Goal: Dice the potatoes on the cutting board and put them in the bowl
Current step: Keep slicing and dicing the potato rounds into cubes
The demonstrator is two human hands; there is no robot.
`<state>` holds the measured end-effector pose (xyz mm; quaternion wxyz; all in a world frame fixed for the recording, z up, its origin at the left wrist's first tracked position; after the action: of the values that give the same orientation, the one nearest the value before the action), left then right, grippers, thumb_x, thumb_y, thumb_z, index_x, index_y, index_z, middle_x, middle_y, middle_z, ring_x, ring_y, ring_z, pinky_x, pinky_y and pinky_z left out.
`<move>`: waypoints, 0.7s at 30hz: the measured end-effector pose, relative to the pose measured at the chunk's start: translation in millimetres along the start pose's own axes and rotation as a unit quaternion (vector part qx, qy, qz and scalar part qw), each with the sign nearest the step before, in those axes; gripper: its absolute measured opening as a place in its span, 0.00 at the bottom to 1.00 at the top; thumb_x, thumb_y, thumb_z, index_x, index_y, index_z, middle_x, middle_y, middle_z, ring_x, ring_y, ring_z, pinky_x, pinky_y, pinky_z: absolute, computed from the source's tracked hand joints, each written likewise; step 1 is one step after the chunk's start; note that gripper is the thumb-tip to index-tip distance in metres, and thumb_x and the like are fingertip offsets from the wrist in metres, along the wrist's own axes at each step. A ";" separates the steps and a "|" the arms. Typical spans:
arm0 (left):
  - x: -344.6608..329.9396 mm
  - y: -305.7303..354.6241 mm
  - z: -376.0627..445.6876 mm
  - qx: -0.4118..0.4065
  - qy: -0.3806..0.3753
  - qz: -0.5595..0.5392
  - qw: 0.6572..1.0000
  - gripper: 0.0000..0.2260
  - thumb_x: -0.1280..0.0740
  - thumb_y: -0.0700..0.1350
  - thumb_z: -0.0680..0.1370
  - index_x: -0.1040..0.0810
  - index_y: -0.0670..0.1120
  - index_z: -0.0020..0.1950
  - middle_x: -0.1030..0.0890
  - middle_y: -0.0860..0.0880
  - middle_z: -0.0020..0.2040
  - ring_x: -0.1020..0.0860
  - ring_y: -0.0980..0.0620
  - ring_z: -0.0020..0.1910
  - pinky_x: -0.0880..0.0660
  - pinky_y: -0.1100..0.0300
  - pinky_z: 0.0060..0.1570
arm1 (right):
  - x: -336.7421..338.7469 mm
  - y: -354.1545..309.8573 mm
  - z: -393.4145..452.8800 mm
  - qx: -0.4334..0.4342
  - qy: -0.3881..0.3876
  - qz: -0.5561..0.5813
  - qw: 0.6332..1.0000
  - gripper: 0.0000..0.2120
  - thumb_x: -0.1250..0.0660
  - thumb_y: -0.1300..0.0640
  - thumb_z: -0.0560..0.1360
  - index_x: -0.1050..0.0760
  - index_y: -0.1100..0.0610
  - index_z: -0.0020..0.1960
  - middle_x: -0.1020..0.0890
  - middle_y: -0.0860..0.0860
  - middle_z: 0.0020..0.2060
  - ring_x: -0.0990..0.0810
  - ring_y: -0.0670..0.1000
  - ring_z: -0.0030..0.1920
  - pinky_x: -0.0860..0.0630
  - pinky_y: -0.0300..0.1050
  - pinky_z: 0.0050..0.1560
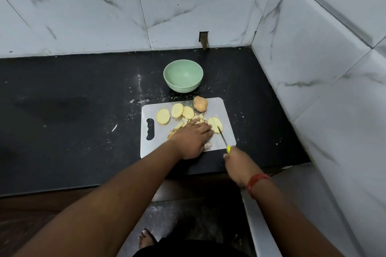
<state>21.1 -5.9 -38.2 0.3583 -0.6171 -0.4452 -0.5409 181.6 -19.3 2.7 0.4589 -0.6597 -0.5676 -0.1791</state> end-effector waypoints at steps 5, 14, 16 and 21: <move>-1.1 -3.4 -3.9 0.002 0.035 -0.006 0.999 0.26 0.47 0.57 0.86 0.39 0.48 0.82 0.39 0.44 0.81 0.42 0.46 0.80 0.58 0.49 0.80 | 11.4 -21.1 28.2 -0.010 -0.005 -0.048 0.999 0.10 0.42 0.59 0.82 0.31 0.62 0.61 0.21 0.59 0.51 0.21 0.57 0.52 0.31 0.44 0.43; -0.7 -3.2 -6.3 0.015 0.022 0.004 1.000 0.27 0.49 0.57 0.86 0.42 0.47 0.83 0.39 0.48 0.81 0.46 0.47 0.81 0.60 0.48 0.79 | 10.5 -33.0 39.9 0.005 -0.025 -0.089 0.996 0.10 0.44 0.60 0.82 0.30 0.62 0.61 0.21 0.59 0.54 0.24 0.55 0.46 0.33 0.42 0.42; -1.6 -3.4 -6.8 0.016 0.020 0.004 1.000 0.27 0.49 0.57 0.86 0.42 0.47 0.83 0.39 0.48 0.81 0.46 0.47 0.81 0.60 0.48 0.79 | 9.2 -33.4 39.9 0.009 -0.026 -0.082 0.996 0.11 0.44 0.60 0.82 0.30 0.63 0.61 0.22 0.59 0.55 0.24 0.56 0.48 0.34 0.41 0.42; -2.4 -3.6 -5.4 0.012 0.032 -0.005 0.999 0.26 0.48 0.57 0.86 0.39 0.47 0.82 0.36 0.48 0.80 0.43 0.46 0.80 0.58 0.46 0.80 | 5.3 -35.9 41.3 0.015 -0.034 -0.082 0.996 0.14 0.44 0.61 0.81 0.29 0.65 0.64 0.22 0.62 0.57 0.23 0.60 0.53 0.33 0.46 0.46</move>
<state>15.8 -10.0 -39.8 0.3773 -0.5931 -0.4433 -0.5562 138.6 14.8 0.0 0.4331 -0.6098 -0.6377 -0.1844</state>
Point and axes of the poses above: each hand's wrist, its own z-axis towards the middle knuckle, its own x-axis out of the back of the hand, y = z × x, the point moved 6 cm from there along z, towards the middle knuckle
